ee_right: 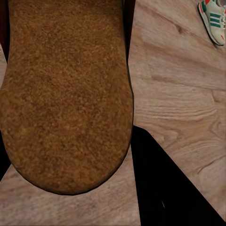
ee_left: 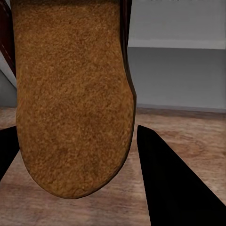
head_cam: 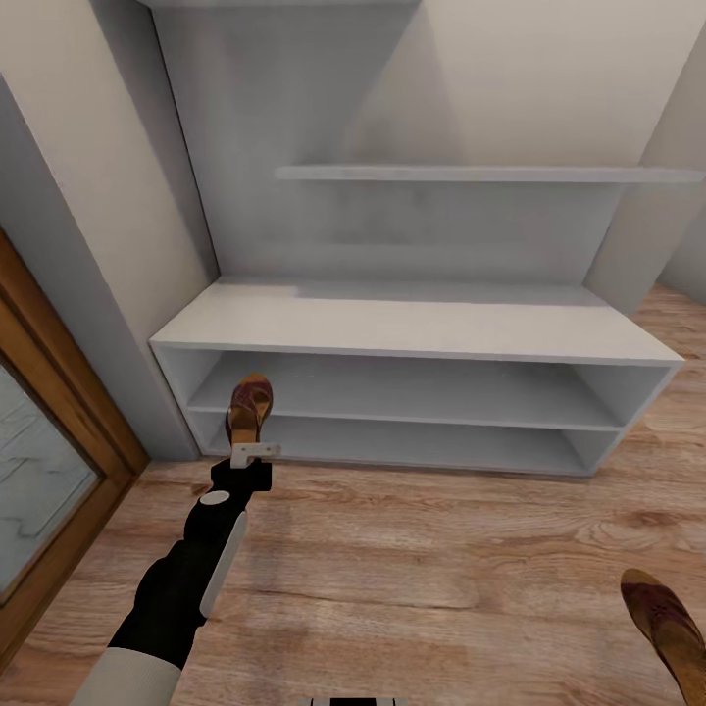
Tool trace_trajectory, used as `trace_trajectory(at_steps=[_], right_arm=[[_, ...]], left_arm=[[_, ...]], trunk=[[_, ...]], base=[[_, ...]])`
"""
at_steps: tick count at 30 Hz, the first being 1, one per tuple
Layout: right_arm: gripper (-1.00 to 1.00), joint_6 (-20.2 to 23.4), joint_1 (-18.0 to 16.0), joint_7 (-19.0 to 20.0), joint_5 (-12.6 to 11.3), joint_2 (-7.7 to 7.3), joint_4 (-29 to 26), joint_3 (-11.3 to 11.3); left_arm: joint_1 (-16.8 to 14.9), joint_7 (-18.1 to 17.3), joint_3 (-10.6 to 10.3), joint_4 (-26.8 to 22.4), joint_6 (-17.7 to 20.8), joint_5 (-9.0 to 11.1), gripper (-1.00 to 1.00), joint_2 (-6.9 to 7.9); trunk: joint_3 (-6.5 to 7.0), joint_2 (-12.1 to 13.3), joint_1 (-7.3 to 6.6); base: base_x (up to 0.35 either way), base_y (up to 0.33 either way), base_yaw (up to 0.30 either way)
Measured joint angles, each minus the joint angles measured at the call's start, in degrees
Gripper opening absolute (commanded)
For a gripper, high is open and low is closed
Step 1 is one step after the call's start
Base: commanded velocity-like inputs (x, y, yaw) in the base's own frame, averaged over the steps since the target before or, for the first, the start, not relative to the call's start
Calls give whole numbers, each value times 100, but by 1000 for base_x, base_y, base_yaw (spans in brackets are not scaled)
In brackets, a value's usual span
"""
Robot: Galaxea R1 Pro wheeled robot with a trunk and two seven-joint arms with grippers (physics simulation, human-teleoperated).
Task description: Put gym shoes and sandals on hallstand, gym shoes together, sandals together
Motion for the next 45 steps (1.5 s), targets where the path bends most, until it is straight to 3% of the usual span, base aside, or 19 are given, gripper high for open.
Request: trace_trajectory(at_steps=[45], right_arm=[[-100,-2,3,109,-14,13,0,-12]], left_arm=[[0,-5,-9,46,0,1,-100,0]], trunk=[[0,0,0]], base=[[47,0,0]])
